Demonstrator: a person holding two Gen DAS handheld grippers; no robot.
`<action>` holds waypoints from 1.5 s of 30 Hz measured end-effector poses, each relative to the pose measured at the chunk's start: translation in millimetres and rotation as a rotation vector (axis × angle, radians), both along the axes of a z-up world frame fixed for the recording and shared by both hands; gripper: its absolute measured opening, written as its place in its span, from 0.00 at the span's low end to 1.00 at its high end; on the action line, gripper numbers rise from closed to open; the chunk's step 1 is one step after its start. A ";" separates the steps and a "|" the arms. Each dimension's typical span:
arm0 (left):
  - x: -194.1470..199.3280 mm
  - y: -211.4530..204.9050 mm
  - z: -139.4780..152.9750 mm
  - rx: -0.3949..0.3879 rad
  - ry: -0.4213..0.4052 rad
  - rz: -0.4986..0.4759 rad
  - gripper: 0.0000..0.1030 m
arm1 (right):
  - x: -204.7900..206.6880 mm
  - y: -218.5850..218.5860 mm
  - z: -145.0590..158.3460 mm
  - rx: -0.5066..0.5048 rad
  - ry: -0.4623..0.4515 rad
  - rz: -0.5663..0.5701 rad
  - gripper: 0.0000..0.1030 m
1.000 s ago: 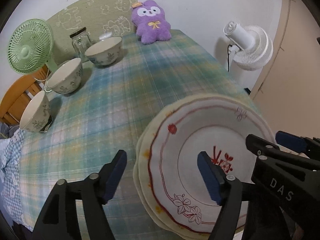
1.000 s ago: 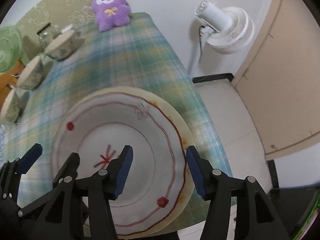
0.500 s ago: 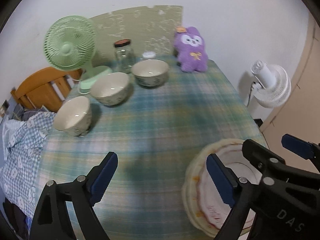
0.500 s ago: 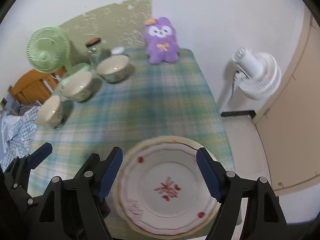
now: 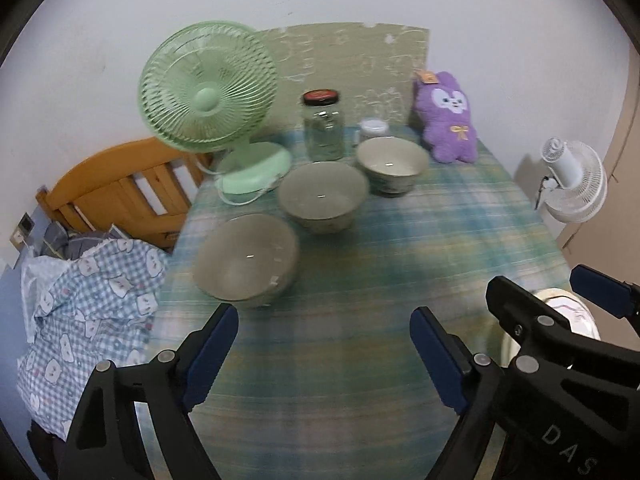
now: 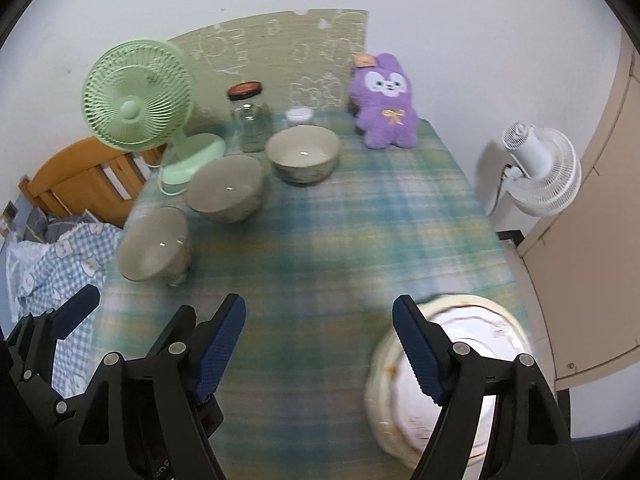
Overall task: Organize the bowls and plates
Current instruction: 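Move both grippers to the rim of the large cream bowl, then grasp the rim of the large cream bowl with both grippers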
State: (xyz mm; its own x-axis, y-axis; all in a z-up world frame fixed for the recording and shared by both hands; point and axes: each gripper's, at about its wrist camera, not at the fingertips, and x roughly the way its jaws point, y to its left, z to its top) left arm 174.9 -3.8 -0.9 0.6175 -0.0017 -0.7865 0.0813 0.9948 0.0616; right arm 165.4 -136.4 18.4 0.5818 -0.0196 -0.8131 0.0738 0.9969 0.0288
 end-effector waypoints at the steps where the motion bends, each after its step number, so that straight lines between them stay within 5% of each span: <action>1: 3.5 7.9 -0.5 -0.002 0.004 0.007 0.84 | 1.9 9.9 0.2 -0.005 -0.010 -0.001 0.77; 14: 61.0 95.3 -24.4 0.018 0.036 0.033 0.78 | 57.6 111.2 -22.3 0.019 0.001 0.020 0.76; 22: 104.8 117.4 -51.0 0.017 0.061 0.007 0.78 | 100.9 138.0 -49.7 0.031 0.015 -0.009 0.74; 38: 155.5 125.9 -117.3 -0.030 0.195 -0.050 0.64 | 157.7 158.0 -117.3 0.066 0.142 -0.038 0.58; 45: 159.9 124.1 -125.2 -0.107 0.254 -0.103 0.50 | 165.4 162.4 -127.9 0.102 0.174 -0.024 0.36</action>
State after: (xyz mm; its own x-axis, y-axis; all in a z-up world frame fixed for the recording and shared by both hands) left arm 334.8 120.4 -126.1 0.3930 -0.1454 -0.9080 0.1818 0.9802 -0.0782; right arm 330.8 26.0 -109.5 0.4332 0.0555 -0.8996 0.1101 0.9874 0.1139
